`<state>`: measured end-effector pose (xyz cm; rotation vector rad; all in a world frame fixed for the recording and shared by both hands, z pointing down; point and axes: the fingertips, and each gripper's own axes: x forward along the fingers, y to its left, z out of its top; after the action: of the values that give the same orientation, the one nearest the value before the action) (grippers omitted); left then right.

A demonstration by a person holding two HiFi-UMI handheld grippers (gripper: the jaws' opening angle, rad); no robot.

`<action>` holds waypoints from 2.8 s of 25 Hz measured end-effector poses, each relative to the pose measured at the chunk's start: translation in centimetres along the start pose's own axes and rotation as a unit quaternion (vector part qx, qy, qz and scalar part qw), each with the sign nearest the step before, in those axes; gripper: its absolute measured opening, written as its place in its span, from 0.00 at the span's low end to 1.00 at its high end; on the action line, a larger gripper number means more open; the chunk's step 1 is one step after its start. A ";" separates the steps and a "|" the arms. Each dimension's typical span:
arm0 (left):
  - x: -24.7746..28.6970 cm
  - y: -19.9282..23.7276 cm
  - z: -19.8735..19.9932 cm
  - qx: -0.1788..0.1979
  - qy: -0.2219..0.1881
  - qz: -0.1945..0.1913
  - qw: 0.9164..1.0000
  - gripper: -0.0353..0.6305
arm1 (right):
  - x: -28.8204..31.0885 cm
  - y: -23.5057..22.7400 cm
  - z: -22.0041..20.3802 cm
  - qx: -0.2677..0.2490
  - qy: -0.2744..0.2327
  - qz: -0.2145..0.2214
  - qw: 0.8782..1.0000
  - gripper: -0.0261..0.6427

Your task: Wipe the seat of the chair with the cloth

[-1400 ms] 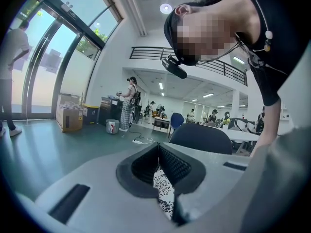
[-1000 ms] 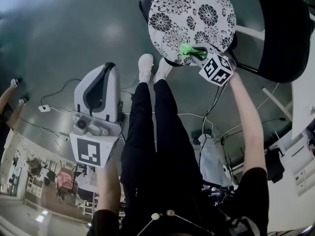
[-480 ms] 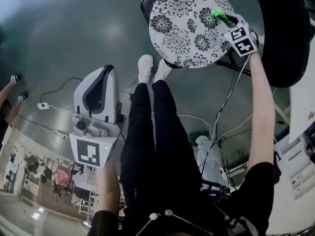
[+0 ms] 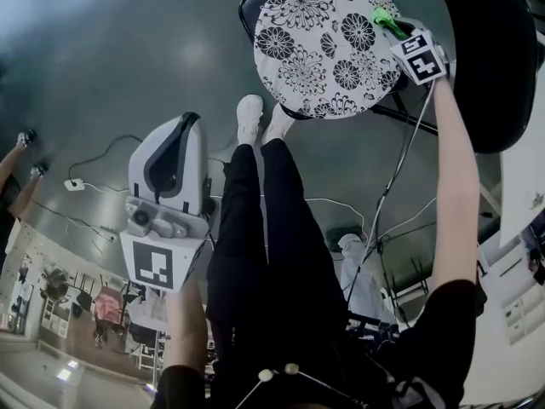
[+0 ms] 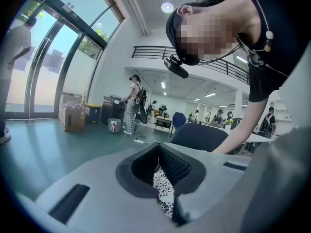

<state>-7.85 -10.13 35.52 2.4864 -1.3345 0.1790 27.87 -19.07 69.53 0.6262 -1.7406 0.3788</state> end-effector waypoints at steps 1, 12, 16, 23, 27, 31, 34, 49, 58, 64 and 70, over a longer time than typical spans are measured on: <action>0.1 0.0 -0.1 0.000 0.001 0.000 1.000 0.06 | 0.1 0.6 -0.4 0.001 -0.001 0.004 1.000 0.17; 1.6 -0.7 0.3 0.004 -0.002 -0.017 1.000 0.06 | -1.1 11.2 -4.3 -0.047 0.002 0.079 0.996 0.17; 1.9 -1.1 0.0 0.002 -0.001 -0.023 1.000 0.06 | -1.7 14.7 -5.2 -0.048 -0.002 0.110 0.993 0.17; 2.5 -2.3 -0.3 0.002 0.006 -0.043 0.999 0.06 | -2.8 19.8 -6.3 -0.058 -0.013 0.149 0.987 0.17; 3.0 -2.9 -0.4 0.001 0.007 -0.055 0.998 0.06 | -3.4 22.4 -6.8 -0.066 -0.014 0.175 0.982 0.17; 3.4 -3.8 -0.4 0.000 0.006 -0.065 0.998 0.06 | -3.9 24.6 -7.7 -0.066 -0.010 0.200 0.977 0.17; 3.3 -4.1 -0.6 0.001 0.008 -0.069 0.998 0.06 | -4.1 26.2 -8.5 -0.064 -0.006 0.215 0.975 0.17; 1.7 -6.0 3.5 0.018 -0.024 -0.085 0.996 0.06 | -11.4 22.0 -2.0 0.098 -0.126 0.104 0.982 0.17; -0.1 -12.0 11.3 0.061 -0.026 -0.141 0.988 0.06 | -31.4 18.5 7.5 0.257 -0.320 -0.050 0.911 0.17; -0.9 -16.5 16.8 0.099 -0.037 -0.186 0.977 0.06 | -44.8 17.5 11.2 0.284 -0.422 -0.140 0.850 0.17; -3.3 -20.3 21.5 0.099 -0.035 -0.198 0.974 0.06 | -55.6 19.0 12.2 0.289 -0.477 -0.211 0.803 0.17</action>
<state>6.31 -4.15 10.12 2.8917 -0.8504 0.1381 16.32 1.11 14.17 1.8641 -2.3312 0.2849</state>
